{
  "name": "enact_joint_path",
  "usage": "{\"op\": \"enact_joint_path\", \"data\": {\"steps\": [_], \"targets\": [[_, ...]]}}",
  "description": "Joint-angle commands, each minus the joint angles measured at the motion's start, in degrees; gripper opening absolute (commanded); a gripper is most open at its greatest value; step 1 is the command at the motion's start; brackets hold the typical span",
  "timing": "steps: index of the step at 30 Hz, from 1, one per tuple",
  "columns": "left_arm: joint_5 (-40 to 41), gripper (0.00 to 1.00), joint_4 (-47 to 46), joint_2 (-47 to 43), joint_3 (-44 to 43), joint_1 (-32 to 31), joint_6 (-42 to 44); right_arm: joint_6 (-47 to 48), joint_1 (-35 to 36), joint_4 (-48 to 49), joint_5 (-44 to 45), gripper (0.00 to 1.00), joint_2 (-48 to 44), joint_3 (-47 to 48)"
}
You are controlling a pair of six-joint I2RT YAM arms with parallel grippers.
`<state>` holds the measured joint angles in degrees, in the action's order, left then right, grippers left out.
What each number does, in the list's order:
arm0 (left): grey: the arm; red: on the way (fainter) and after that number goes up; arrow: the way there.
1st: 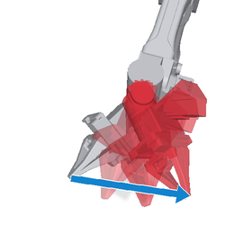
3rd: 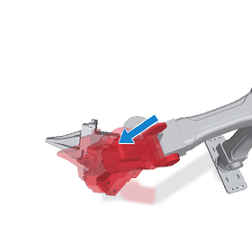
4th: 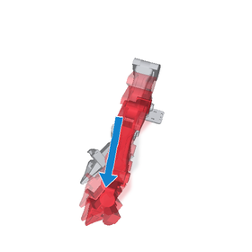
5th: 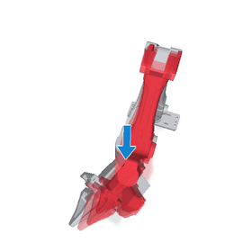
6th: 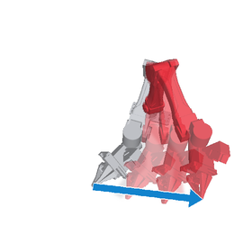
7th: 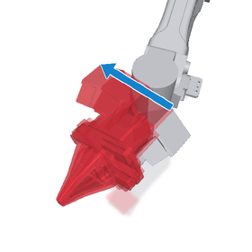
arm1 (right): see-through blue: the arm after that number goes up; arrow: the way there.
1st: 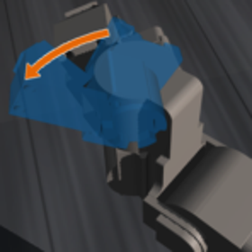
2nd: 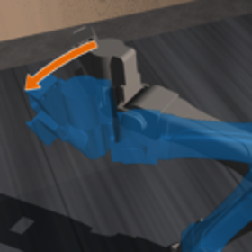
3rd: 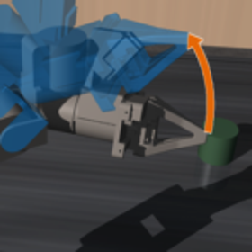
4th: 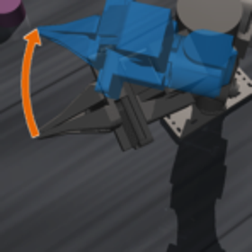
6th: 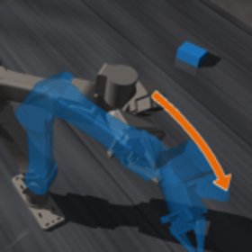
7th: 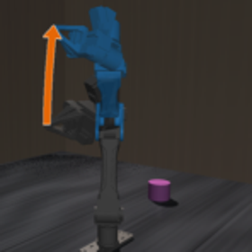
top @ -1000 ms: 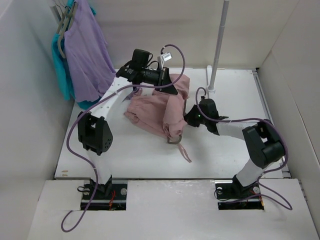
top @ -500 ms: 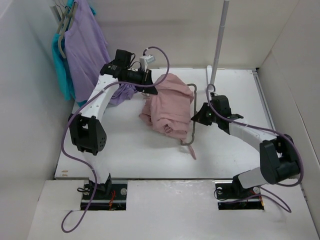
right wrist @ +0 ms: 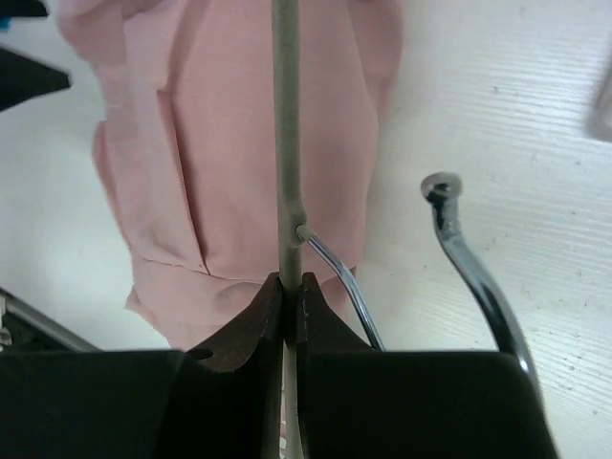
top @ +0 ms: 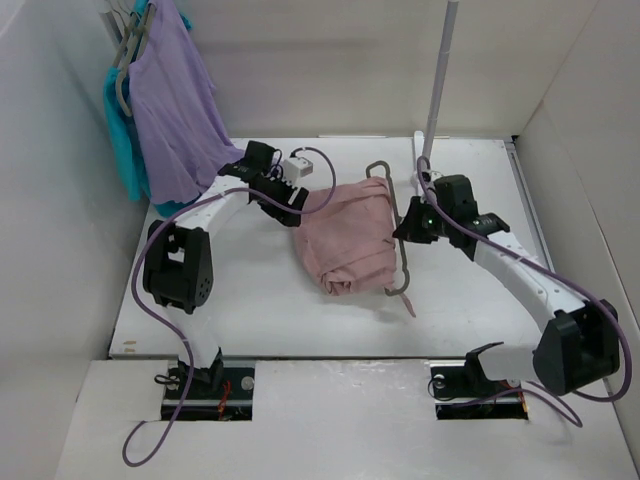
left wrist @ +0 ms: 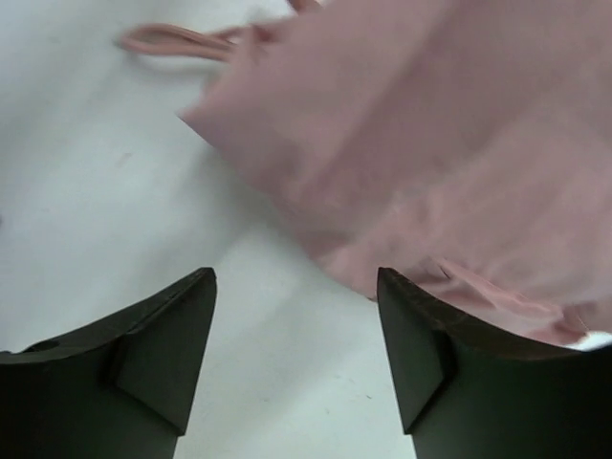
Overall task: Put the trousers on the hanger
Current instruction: Place the trousers on the hanger, then place the hanger at the clothesline.
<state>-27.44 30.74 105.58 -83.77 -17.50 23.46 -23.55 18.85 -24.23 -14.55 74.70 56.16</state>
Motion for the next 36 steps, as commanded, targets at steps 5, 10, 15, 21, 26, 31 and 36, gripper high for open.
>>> {"op": "enact_joint_path", "data": {"steps": [5, 10, 15, 21, 26, 31, 36], "targets": [[3.11, 0.67, -6.04, -12.47, -1.05, -2.18, 5.71, 6.22, 2.95, -9.68, -3.21, 0.0, -3.68, 11.41], [-0.24, 0.67, -8.15, -19.88, -3.58, -6.31, 14.92, 10.98, 5.84, -18.82, -4.26, 0.0, -2.98, 21.34], [0.98, 0.67, -5.61, -18.74, -10.28, -13.69, 21.98, 12.13, 6.37, -21.56, -5.4, 0.0, -1.83, 26.1], [7.92, 0.72, -14.82, -18.22, -8.35, -22.75, 26.72, 9.93, 6.9, -19.02, -5.93, 0.0, -2.89, 26.1], [13.02, 0.75, -21.67, -17.69, -4.66, -26.71, 32.86, 8.88, 8.04, -18.4, -5.93, 0.0, -3.42, 26.1], [16.45, 0.76, -25.98, -15.59, -1.41, -28.73, 36.21, 8.35, 8.57, -16.47, -8.21, 0.0, -4.47, 25.49], [16.46, 0.76, -28.63, -13.92, -0.79, -29.88, 39.45, 7.82, 9.1, -15.24, -9.27, 0.0, -4.99, 23.74]]}}
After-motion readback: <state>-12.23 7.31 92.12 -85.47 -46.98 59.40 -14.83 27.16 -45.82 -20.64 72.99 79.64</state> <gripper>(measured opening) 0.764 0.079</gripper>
